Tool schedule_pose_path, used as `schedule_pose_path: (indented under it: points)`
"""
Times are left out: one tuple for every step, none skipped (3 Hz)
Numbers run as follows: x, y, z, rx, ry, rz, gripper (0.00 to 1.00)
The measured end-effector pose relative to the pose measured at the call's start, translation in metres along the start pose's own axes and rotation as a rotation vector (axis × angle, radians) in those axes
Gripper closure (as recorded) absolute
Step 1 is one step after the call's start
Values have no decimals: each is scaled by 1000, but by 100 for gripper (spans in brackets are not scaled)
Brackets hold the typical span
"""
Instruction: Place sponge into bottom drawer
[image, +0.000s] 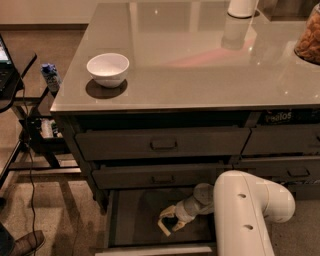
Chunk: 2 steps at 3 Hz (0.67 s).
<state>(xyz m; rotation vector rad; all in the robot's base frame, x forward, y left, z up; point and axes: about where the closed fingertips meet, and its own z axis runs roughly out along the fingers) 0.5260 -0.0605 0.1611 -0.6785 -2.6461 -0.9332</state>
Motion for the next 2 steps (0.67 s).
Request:
schedule_pose_path:
  points:
    - [0, 0, 0, 0, 0, 0, 0]
    - [0, 0, 0, 0, 0, 0, 0]
